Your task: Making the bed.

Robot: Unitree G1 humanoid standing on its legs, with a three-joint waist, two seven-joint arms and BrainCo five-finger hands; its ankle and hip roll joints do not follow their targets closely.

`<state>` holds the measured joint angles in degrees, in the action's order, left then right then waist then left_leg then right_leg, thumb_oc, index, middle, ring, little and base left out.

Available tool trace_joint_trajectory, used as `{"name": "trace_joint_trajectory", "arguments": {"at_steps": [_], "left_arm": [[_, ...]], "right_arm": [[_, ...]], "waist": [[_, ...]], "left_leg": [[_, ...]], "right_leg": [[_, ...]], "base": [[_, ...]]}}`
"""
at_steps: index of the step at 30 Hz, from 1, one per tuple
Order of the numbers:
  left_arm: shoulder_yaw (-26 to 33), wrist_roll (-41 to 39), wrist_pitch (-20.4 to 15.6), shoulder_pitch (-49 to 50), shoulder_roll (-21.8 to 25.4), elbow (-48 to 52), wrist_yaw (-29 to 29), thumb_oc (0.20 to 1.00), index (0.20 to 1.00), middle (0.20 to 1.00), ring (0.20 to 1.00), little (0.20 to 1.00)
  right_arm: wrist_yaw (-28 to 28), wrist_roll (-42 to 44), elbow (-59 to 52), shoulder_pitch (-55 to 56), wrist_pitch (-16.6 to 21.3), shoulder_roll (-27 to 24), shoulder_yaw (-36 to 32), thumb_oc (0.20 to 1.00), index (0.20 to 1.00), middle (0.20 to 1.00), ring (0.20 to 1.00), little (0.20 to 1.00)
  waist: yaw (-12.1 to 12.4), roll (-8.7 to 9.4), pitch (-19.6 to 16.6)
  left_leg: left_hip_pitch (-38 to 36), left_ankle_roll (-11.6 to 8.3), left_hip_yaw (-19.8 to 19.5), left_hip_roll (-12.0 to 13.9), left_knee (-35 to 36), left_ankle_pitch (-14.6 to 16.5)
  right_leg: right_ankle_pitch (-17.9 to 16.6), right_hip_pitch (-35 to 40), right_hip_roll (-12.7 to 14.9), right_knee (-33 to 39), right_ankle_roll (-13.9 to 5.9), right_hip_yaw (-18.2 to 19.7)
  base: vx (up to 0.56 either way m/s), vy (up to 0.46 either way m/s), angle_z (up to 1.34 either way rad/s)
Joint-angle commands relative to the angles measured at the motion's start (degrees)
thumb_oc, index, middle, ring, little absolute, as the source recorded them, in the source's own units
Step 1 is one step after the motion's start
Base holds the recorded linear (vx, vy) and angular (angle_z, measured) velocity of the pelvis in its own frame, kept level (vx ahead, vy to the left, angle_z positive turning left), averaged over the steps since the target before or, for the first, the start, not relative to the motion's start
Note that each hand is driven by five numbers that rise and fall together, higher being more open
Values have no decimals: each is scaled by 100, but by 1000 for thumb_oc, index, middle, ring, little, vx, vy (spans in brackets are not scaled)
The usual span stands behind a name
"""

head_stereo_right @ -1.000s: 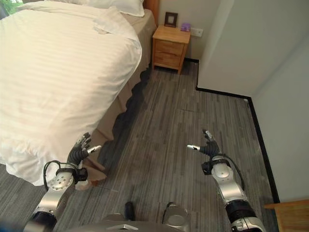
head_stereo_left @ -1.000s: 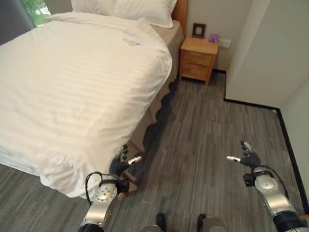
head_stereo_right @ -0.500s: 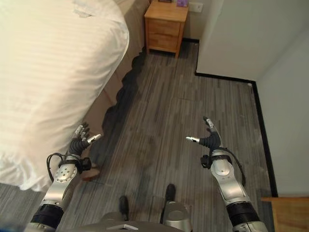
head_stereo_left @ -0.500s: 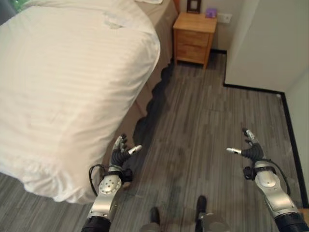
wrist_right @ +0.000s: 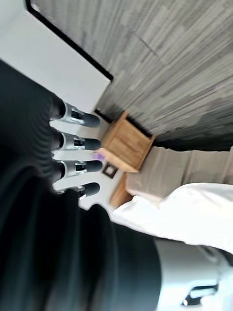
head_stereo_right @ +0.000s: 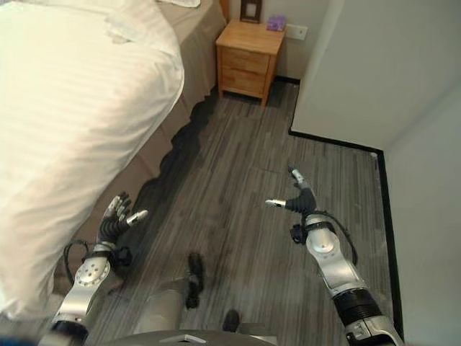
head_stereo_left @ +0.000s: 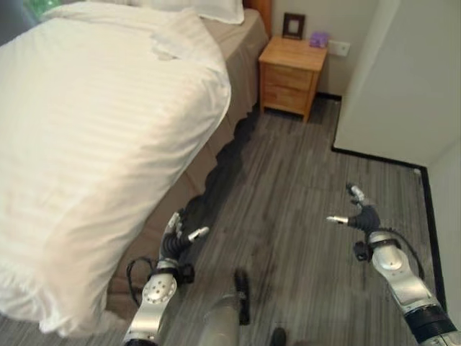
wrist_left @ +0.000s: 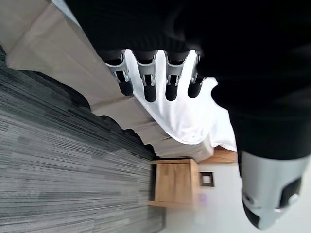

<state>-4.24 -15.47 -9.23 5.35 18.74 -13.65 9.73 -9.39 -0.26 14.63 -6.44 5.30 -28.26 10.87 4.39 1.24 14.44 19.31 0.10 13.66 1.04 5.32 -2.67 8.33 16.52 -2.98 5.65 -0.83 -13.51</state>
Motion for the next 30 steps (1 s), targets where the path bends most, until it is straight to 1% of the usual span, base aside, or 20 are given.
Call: {"name": "trace_joint_trajectory", "arguments": {"at_steps": [1,2,4,5,6,7,8,9,10,11,12,13,15,17,19,20,22,23,25,30], "left_arm": [[-3,69,-200,-199,232,461,-31,1000,1000,1000,1000,1000],[51,78,-183,-125,237,486,-59,1000,1000,1000,1000,1000],[122,143,-139,4,303,519,-85,1000,1000,1000,1000,1000],[105,173,-120,15,347,510,-108,1000,1000,1000,1000,1000],[105,172,-120,14,351,511,-108,1000,1000,1000,1000,1000],[61,236,-64,14,450,476,-138,1000,1000,1000,1000,1000],[44,282,-54,-59,503,409,-107,1000,1000,1000,1000,1000],[44,282,-56,-63,506,406,-106,1000,1000,1000,1000,1000],[93,341,3,-261,784,442,8,1000,1000,1000,1000,1000],[142,340,-2,-322,883,493,42,1000,1000,1000,1000,1000],[214,309,-31,-371,953,561,64,1000,1000,1000,1000,1000],[216,308,-31,-370,954,561,63,1000,1000,1000,1000,1000],[233,277,-57,-404,987,579,43,1000,1000,1000,1000,1000],[267,263,-75,-383,995,600,-16,1000,1000,1000,1000,1000],[311,288,-83,-364,969,574,-66,1000,1000,1000,1000,1000],[381,299,-76,-382,925,495,-92,1000,1000,1000,1000,1000],[405,322,-76,-396,891,430,-104,1000,1000,1000,1000,1000],[421,362,-95,-415,830,333,-124,1000,1000,1000,1000,1000],[393,383,-122,-416,784,254,-145,1000,1000,1000,1000,1000],[380,410,-151,-303,750,262,-204,1000,1000,1000,1000,1000]], "right_arm": [[-102,-209,-318,-142,259,-180,-243,1000,1000,1000,1000,1000],[-41,-226,-353,-95,271,-148,-220,1000,1000,1000,1000,1000],[47,-329,-357,-10,246,-55,-172,1000,1000,1000,1000,1000],[82,-390,-358,39,254,7,-151,1000,1000,1000,1000,1000],[82,-391,-358,40,254,11,-152,1000,1000,1000,1000,1000],[101,-496,-350,62,249,104,-122,1000,1000,1000,1000,1000],[85,-536,-321,36,242,173,-89,1000,1000,1000,1000,1000],[84,-537,-318,33,243,177,-89,1000,1000,1000,1000,1000],[29,-623,-293,-176,212,288,25,1000,1000,1000,1000,1000],[15,-602,-332,-229,215,327,23,1000,1000,1000,1000,1000],[-7,-549,-435,-242,211,355,-24,1000,1000,1000,1000,1000],[-6,-549,-438,-240,208,356,-24,1000,1000,1000,1000,1000],[-2,-473,-517,-199,215,376,-73,1000,1000,1000,1000,1000],[11,-436,-547,-78,211,367,-143,1000,1000,1000,1000,1000],[-3,-429,-536,29,187,404,-212,1000,1000,1000,1000,1000],[-29,-433,-530,89,155,456,-282,1000,1000,1000,1000,1000],[-32,-447,-556,152,133,493,-322,1000,1000,1000,1000,1000],[-35,-484,-586,274,120,539,-387,1000,1000,1000,1000,1000],[0,-527,-586,384,120,583,-407,1000,1000,1000,1000,1000],[112,-593,-608,613,144,522,-419,1000,1000,1000,1000,1000]], "waist": [[186,146,-50],[239,158,-117],[323,267,-291],[373,404,-326],[391,397,-338],[416,608,-375],[386,674,-376],[391,685,-376],[190,587,-247],[116,497,-211],[-22,464,-178],[-37,471,-173],[-187,449,-121],[-299,512,-134],[-347,538,-160],[-382,502,-205],[-437,480,-202],[-533,388,-209],[-658,358,-247],[-795,337,-421]], "left_leg": [[-204,-371,149,489,-32,-300],[-320,-325,144,474,-32,-349],[-481,-283,127,494,-33,-761],[-536,-249,150,461,-95,-843],[-529,-252,162,480,-83,-858],[-743,-45,242,345,-133,-661],[-922,35,273,276,-143,-526],[-921,39,282,268,-144,-521],[-1613,174,376,376,-77,-159],[-1798,176,401,492,-32,-49],[-2009,180,376,503,-32,173],[-2012,181,362,494,-32,176],[-2227,132,296,482,-32,315],[-2480,24,233,456,-32,499],[-2694,-103,205,484,-32,663],[-2922,-207,143,569,-32,854],[-3004,-249,188,591,-32,851],[-3270,-319,158,641,-32,1019],[-3504,-343,59,642,-32,1178],[-3926,-416,-110,564,-32,1444]], "right_leg": [[191,175,438,-65,-403,337],[223,261,431,-65,-437,414],[297,444,444,-84,-480,628],[238,447,527,-330,-563,665],[228,426,516,-333,-558,685],[-126,232,708,-1117,-832,624],[-442,24,804,-1691,-1079,575],[-428,12,817,-1712,-1084,581],[-1827,-901,1138,-3591,-1417,237],[-1959,-1174,1343,-3908,-1417,-29],[-1784,-1486,1625,-3668,-1327,-398],[-1771,-1476,1635,-3677,-1328,-413],[-1358,-1820,1503,-3074,-1172,-535],[-1007,-1891,1310,-1880,-1058,-606],[-1030,-1933,1233,-868,-1047,-618],[-1221,-2156,1350,-272,-1141,-623],[-1401,-2364,1409,-110,-1132,-688],[-1478,-2616,1472,-66,-1188,-611],[-1605,-2639,1499,-83,-1219,-393],[-1700,-2316,1521,-109,-1174,-281]], "base": [[596,170,-34],[606,191,-33],[701,233,-38],[471,156,-33],[550,211,-31],[464,222,-30],[470,225,-33],[594,324,-11],[610,324,25],[934,442,30],[481,192,55],[460,150,45],[379,59,50],[485,-21,57],[537,-66,76],[443,-63,72],[437,-71,81],[493,-68,85],[502,-105,69],[457,-157,21]]}}
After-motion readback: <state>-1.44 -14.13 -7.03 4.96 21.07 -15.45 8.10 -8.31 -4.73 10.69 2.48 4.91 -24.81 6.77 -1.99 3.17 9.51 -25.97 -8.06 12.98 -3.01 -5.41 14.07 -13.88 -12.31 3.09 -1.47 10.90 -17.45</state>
